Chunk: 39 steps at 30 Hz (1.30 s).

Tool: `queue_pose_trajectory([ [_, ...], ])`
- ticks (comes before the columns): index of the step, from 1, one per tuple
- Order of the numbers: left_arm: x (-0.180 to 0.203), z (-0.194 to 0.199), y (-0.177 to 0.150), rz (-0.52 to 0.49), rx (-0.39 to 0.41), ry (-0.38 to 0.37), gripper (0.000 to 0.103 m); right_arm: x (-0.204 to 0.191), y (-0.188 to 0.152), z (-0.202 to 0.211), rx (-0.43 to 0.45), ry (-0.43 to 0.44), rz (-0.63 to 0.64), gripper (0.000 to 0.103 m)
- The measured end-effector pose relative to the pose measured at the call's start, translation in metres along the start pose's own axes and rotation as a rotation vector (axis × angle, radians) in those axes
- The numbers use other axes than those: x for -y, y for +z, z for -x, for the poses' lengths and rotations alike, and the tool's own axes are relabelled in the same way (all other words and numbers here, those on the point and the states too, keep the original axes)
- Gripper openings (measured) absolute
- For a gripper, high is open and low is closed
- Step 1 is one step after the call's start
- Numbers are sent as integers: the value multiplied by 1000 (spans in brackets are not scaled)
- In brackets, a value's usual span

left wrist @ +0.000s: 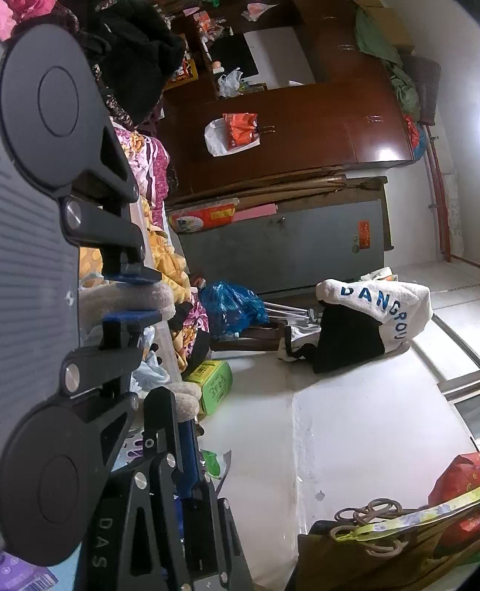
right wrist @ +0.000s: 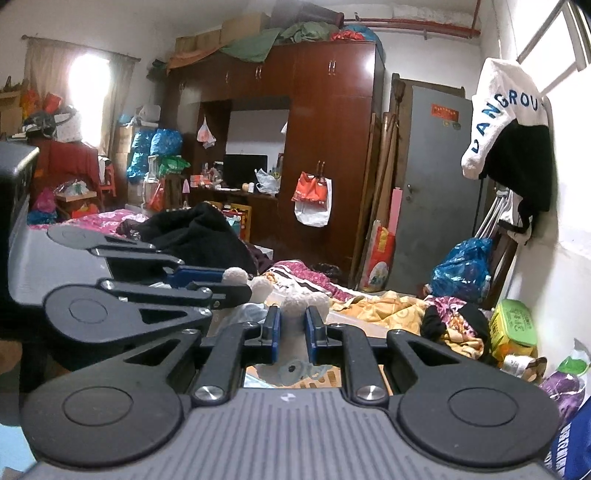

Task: Organize objects
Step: 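Carry the plush toy over the basket and open both tools, then grasp the orange bottle with the right tool while the left tool grasps another wrapped soap bar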

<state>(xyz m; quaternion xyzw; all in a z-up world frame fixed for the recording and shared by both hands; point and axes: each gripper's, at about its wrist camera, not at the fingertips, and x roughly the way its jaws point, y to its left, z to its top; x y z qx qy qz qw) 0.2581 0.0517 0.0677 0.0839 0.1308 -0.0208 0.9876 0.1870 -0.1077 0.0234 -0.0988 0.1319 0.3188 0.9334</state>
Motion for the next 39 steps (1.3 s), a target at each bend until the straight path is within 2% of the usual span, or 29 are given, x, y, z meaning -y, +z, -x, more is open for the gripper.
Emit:
queue_pose_trajectory([
  [1,1,1,-1,-6,1,2,26,1,0,-1,-16,5,-10,33],
  [2,2,1,-1,-19,-1,14,36,3,0,-1,-13,-15,-20,42],
  [3,1,1,-1,-27,0,41,44,5,-1,1,-3,-34,-25,55],
  [4,-1,2,0,-26,0,65,63,8,-2,5,11,-40,-34,61],
  [5,-5,4,0,-13,1,73,77,11,-2,8,16,-46,-47,75],
  [6,-9,7,0,2,7,65,79,12,-2,12,18,-57,-64,92],
  [8,-19,18,-1,41,9,42,81,13,-3,24,43,-77,-84,103],
  [12,-26,53,-13,58,9,29,84,6,-10,57,73,-34,-118,103],
  [15,-20,96,-45,21,-6,33,84,-6,-25,77,53,19,-199,103],
  [17,-16,119,-69,11,-7,30,84,-17,-39,80,38,69,-217,103],
  [20,-9,149,-112,18,-20,18,84,-47,-59,76,26,92,-215,103],
  [24,-2,169,-154,30,-36,-18,84,-75,-70,56,-17,147,-233,103],
  [27,-5,171,-161,72,-23,-66,84,-92,-72,36,-45,133,-246,103],
  [31,-4,174,-167,59,-5,-39,84,-104,-77,8,-111,132,-248,103],
  [34,-5,179,-170,39,19,-35,84,-100,-83,-9,-147,107,-276,103],
  [36,-8,183,-172,35,44,-32,84,-92,-88,-17,-169,128,-325,101],
  [39,-14,191,-175,34,77,-55,84,-88,-93,-22,-185,107,-346,100],
])
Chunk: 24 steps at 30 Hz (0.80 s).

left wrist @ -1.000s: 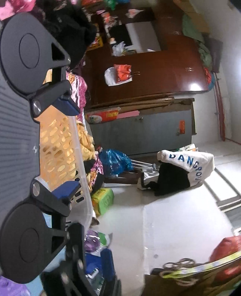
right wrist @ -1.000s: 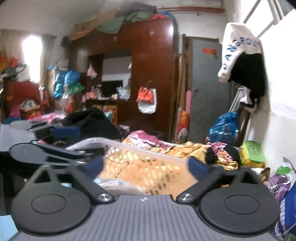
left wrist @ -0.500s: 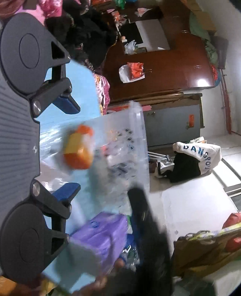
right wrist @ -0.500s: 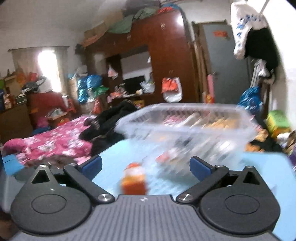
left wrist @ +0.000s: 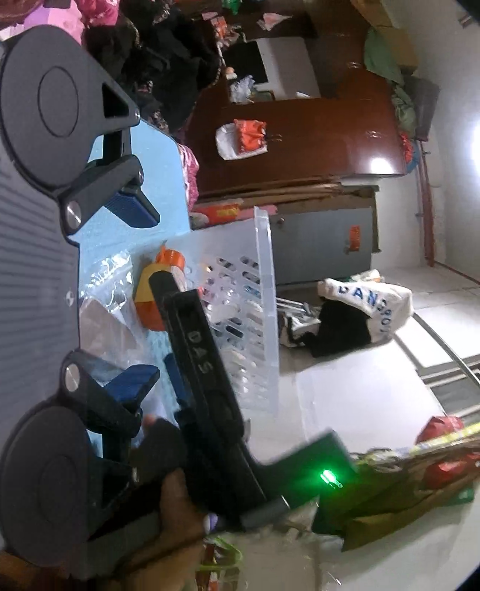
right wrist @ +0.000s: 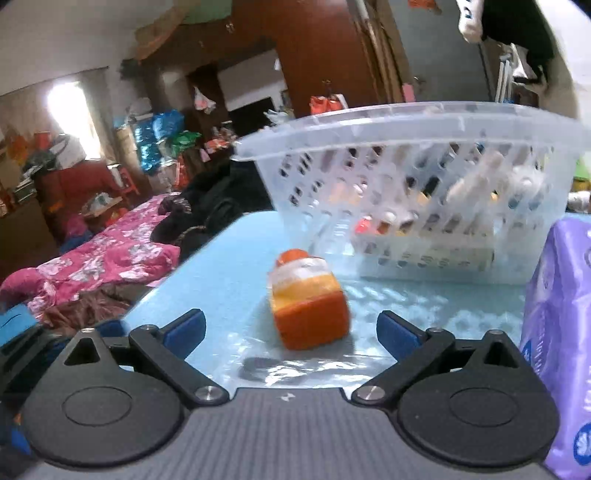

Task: Organize objects
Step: 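Grasp the orange bottle with the right tool while the left tool grasps another wrapped soap bar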

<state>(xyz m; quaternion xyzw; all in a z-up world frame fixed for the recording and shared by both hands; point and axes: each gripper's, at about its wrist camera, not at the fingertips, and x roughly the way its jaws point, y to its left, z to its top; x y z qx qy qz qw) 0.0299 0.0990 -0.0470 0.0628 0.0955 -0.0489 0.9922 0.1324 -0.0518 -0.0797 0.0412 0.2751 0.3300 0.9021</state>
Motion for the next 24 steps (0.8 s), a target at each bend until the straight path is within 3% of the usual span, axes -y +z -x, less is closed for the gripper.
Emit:
queue_pose_trajectory([
  [3,-2,1,1,-1,21,6,84,-4,-4,1,-7,4,12,97],
  [6,-1,5,1,-13,18,-44,84,-11,-5,0,-7,-6,50,93],
  [13,13,-4,-14,-92,-61,-127,84,-21,-8,-3,-16,-36,87,88],
  [15,8,-12,-17,-54,-89,-142,78,-22,-8,-5,-28,-36,96,75],
  [17,3,-17,-20,-24,-109,-159,55,-23,-9,-7,-36,-46,100,63],
  [18,2,-19,-20,-18,-111,-158,49,-23,-9,-7,-39,-42,100,53],
  [24,-1,-17,-22,-15,-81,-130,47,-19,-9,-2,-36,8,70,52],
])
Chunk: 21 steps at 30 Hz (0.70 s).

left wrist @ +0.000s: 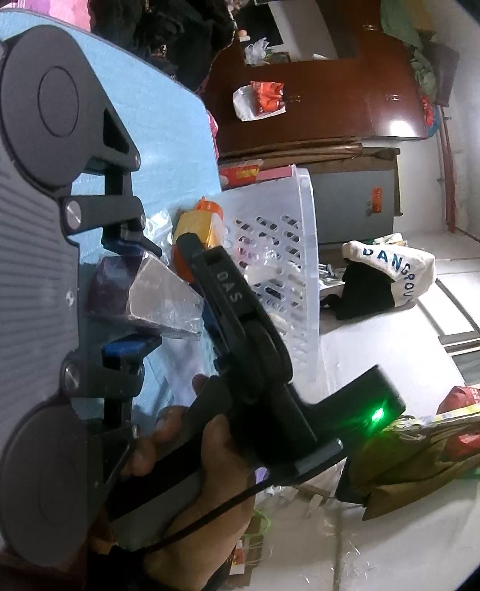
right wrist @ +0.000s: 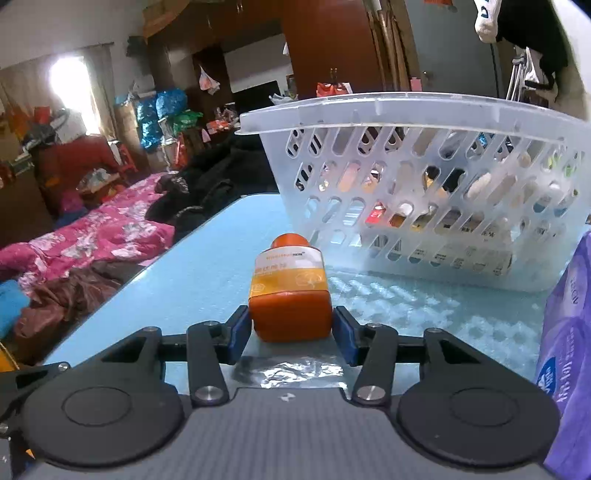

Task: Organize objects
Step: 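Grasp the orange bottle with the right tool while the left tool grasps another wrapped soap bar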

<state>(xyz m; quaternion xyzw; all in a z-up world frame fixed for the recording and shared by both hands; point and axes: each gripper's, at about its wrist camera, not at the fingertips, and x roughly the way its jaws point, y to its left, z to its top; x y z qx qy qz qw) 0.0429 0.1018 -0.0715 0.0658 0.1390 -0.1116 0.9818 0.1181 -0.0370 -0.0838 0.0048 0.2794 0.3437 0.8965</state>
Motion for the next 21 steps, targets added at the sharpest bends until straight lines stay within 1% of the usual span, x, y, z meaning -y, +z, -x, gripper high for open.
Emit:
queue_pose_trajectory([
  [4,-5,10,1,-20,11,19,47,-2,-2,7,42,11,10,52],
  [7,-15,17,2,-10,12,11,47,-2,-2,11,67,10,11,52],
  [14,-25,20,1,-35,0,36,47,-1,1,8,54,17,0,52],
  [18,-39,22,4,-3,8,73,47,-4,1,6,43,18,11,52],
  [21,-50,24,5,35,21,89,46,-6,0,10,79,12,27,51],
])
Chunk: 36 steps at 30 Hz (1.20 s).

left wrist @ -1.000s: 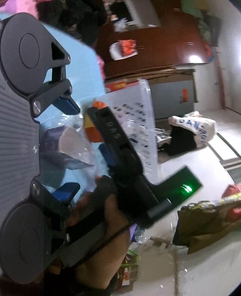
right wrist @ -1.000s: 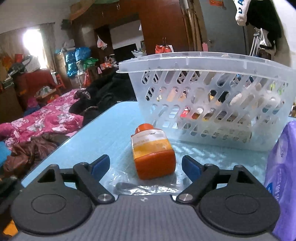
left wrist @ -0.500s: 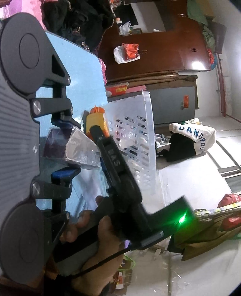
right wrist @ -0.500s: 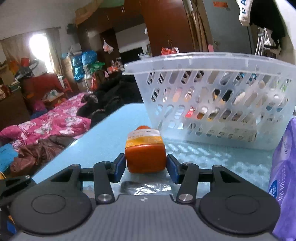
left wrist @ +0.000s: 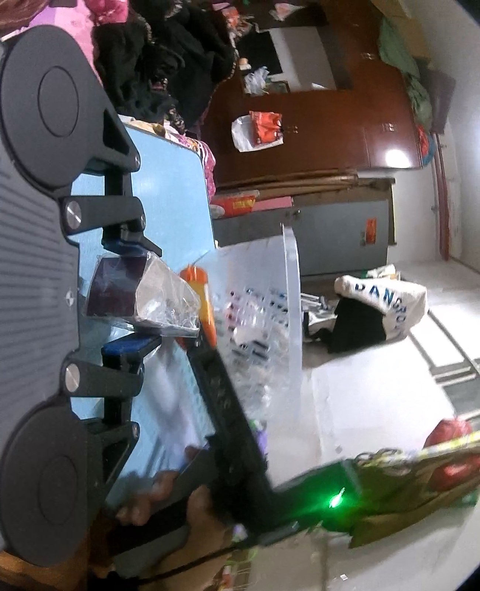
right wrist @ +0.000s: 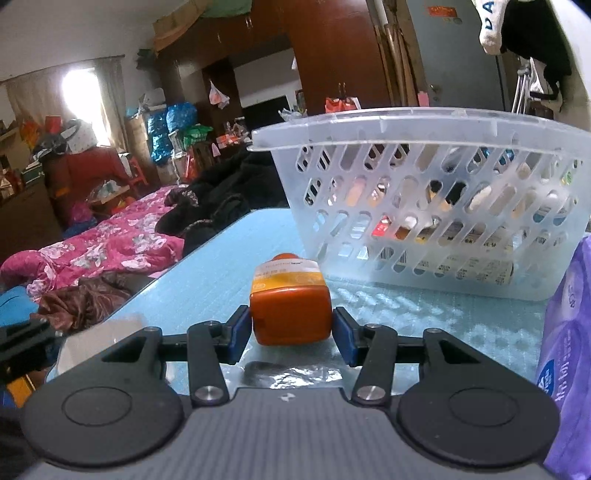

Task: Organize objects
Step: 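Grasp the orange bottle with the right tool while the left tool grasps another wrapped soap bar, then carry both items over the basket and open both tools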

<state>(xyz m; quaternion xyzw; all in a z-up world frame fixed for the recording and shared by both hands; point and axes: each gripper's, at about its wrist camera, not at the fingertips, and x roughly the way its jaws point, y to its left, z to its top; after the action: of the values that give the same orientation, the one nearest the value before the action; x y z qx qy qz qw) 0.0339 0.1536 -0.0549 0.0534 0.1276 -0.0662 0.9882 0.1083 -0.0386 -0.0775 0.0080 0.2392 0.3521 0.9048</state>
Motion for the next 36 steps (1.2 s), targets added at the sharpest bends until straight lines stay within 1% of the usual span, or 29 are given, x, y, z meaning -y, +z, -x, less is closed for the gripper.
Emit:
queue_pose_trajectory([
  [2,-4,0,0,9,5,16,46,-4,-1,4,22,-3,31,51],
  [5,-8,0,1,27,18,18,46,-10,-2,8,48,-12,69,51],
  [11,-11,2,5,46,42,29,46,-12,2,20,79,-10,81,51],
  [16,-10,6,16,62,85,31,46,-8,9,47,126,12,81,51],
  [20,0,5,41,59,132,22,46,0,25,83,201,-4,104,51],
  [25,14,-11,88,29,163,4,46,25,59,111,273,-92,114,51],
  [29,24,-41,132,8,159,10,46,45,87,106,283,-156,110,51],
  [32,26,-70,160,12,120,22,46,57,102,93,266,-201,104,51],
  [36,23,-99,180,10,62,53,46,74,112,77,225,-232,79,51],
])
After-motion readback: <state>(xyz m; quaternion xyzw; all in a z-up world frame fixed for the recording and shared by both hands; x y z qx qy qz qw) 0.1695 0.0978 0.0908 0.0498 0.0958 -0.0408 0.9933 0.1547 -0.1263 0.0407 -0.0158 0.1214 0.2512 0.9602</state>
